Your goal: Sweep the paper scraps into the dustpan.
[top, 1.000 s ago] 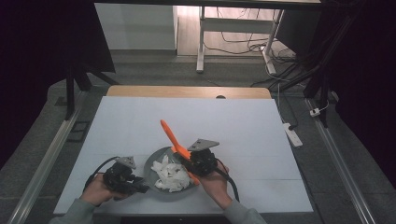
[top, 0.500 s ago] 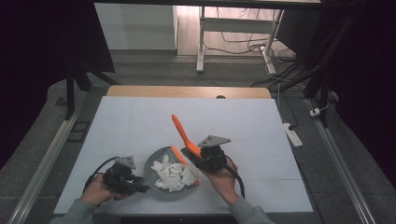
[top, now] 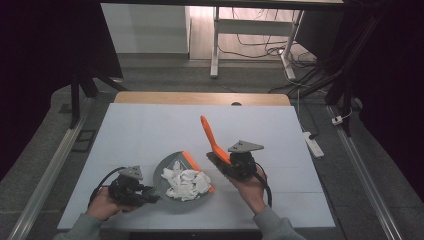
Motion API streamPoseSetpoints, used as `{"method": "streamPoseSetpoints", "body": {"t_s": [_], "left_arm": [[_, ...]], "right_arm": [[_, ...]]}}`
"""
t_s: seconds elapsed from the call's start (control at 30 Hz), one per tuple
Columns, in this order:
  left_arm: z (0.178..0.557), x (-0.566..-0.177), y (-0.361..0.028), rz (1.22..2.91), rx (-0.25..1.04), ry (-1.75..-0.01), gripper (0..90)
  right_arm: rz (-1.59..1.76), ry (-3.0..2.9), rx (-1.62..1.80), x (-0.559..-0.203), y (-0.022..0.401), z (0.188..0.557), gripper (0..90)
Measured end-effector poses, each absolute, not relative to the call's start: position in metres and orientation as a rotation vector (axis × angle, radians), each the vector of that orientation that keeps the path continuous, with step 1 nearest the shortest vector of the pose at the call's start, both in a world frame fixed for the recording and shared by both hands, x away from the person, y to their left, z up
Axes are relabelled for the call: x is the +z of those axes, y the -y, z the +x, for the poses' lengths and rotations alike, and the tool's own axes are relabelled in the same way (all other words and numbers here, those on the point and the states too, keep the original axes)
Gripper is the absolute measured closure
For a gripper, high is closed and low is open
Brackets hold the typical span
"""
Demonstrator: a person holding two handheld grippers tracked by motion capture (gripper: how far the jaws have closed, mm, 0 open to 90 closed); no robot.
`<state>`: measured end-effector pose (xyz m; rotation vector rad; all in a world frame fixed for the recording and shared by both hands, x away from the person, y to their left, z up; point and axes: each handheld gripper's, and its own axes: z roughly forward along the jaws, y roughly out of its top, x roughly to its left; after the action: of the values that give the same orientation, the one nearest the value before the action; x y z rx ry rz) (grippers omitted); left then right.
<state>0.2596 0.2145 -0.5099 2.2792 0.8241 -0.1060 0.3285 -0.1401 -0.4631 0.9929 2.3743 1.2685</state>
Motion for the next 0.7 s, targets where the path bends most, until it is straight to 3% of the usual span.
{"method": "streamPoseSetpoints", "body": {"t_s": [0.7], "left_arm": [[0.257,-0.507,-0.225,2.154,-0.033,-0.947,61.6]], "right_arm": [[0.993,-2.349,1.286,-0.458,0.174,0.33,76.6]]}}
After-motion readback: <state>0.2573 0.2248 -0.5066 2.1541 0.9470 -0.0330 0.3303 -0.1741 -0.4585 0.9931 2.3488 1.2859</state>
